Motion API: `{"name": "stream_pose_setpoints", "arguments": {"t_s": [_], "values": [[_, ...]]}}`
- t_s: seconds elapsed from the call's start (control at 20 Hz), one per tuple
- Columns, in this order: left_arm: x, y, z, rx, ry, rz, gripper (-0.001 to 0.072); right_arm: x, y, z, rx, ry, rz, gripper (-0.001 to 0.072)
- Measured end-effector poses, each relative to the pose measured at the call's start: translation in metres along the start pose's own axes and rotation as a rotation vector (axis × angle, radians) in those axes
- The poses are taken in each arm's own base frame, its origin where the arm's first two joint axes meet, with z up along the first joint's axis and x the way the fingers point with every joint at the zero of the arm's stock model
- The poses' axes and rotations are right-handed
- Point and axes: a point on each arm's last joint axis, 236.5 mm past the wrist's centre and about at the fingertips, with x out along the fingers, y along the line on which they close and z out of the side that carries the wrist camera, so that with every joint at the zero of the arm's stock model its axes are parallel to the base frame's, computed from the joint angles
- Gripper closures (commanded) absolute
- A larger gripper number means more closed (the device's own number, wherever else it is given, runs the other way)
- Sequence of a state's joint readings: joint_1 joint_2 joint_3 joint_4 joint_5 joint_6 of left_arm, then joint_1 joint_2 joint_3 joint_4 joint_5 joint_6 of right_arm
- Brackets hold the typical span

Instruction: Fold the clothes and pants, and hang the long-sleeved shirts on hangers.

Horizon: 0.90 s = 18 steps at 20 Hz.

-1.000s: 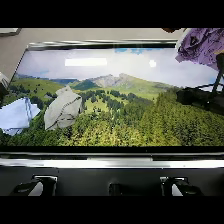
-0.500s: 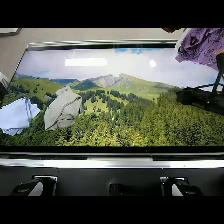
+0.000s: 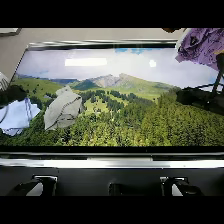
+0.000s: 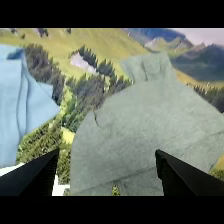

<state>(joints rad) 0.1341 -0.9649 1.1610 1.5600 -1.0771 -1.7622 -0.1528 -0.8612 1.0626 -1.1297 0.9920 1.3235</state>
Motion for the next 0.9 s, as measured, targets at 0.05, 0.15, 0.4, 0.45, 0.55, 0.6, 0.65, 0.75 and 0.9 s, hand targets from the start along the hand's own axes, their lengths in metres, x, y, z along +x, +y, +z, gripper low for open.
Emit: {"name": "stream_pose_setpoints", "arguments": {"t_s": [0.05, 0.15, 0.4, 0.45, 0.55, 0.6, 0.65, 0.75, 0.9], "values": [[0.02, -0.006, -0.01, 0.006, 0.058, -0.003, -0.0013, 0.0, 0.0, 0.0, 0.0, 0.001, 0.0, 0.0632], [0.063, -0.022, -0.031, 0.03, 0.164, -0.011, -0.0013, 0.0, 0.0, 0.0, 0.0, 0.001, 0.001, 0.0631], [0.162, -0.07, -0.078, 0.072, 0.29, -0.04, -0.0013, 0.0, 0.001, -0.001, 0.002, 0.003, 0.004, 0.0629], [0.176, -0.076, -0.086, 0.071, 0.302, -0.042, -0.0013, 0.0, 0.001, -0.001, 0.002, 0.004, 0.004, 0.0629], [0.199, -0.085, -0.1, 0.07, 0.325, -0.043, 0.0425, 0.0, 0.001, -0.001, 0.002, 0.004, 0.004, 0.0629], [0.206, -0.09, -0.104, 0.059, 0.332, -0.046, 0.0692, 0.0, 0.001, -0.001, 0.003, 0.004, 0.005, 0.0629], [0.21, -0.093, -0.106, 0.049, 0.339, -0.048, 0.0694, 0.0, 0.001, -0.001, 0.008, 0.003, 0.006, 0.0629], [0.211, -0.101, -0.104, 0.026, 0.354, -0.055, 0.0695, 0.0, 0.003, 0.0, 0.021, 0.002, 0.011, 0.0629], [0.189, -0.134, -0.096, 0.0, 0.394, -0.117, 0.0696, 0.0, 0.004, -0.001, 0.067, 0.003, 0.017, 0.0629]]}}
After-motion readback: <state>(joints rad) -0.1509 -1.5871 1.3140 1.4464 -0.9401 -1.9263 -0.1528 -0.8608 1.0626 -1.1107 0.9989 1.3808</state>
